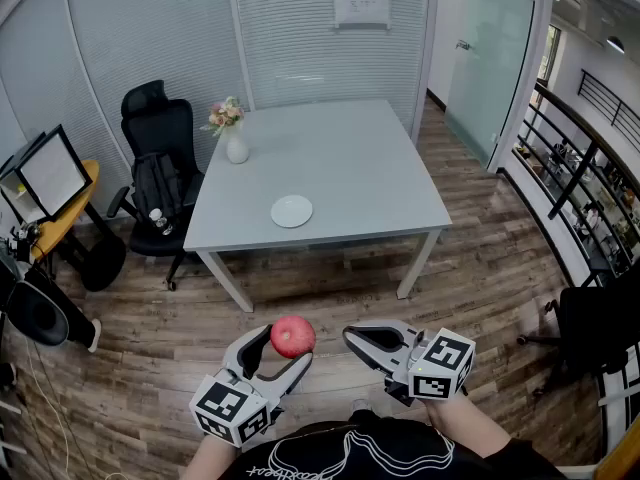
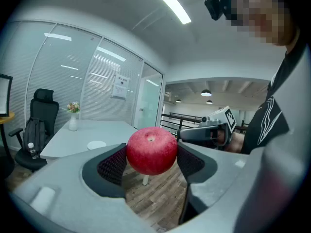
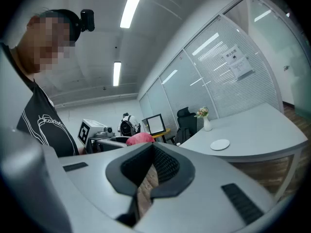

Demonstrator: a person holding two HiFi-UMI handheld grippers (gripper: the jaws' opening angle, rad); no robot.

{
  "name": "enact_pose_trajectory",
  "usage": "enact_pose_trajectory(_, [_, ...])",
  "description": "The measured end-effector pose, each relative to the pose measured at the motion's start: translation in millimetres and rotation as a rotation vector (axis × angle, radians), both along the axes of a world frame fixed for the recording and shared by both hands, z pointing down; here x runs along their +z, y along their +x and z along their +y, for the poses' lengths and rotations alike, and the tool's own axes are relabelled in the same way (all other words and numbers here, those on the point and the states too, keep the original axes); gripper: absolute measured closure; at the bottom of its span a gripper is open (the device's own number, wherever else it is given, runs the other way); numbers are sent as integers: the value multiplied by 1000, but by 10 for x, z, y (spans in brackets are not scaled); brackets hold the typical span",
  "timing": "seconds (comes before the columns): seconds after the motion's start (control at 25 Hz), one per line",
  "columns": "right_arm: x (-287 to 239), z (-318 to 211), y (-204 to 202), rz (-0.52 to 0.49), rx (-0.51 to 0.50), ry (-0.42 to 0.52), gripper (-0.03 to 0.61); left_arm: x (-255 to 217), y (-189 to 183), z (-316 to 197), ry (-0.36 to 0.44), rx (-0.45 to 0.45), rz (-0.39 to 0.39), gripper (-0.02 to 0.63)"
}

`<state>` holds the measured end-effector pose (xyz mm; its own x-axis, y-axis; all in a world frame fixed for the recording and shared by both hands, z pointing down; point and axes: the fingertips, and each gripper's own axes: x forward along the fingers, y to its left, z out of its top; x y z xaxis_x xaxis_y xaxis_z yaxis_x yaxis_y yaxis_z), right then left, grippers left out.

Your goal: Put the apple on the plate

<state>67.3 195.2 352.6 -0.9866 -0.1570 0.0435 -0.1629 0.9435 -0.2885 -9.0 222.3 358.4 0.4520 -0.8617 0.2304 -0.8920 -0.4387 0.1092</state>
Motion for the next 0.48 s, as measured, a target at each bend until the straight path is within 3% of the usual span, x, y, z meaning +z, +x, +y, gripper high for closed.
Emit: enact_pose_trajectory(0.48, [62,-367,182,12,-23,-9,569,39,221,-388,-18,-9,4,295])
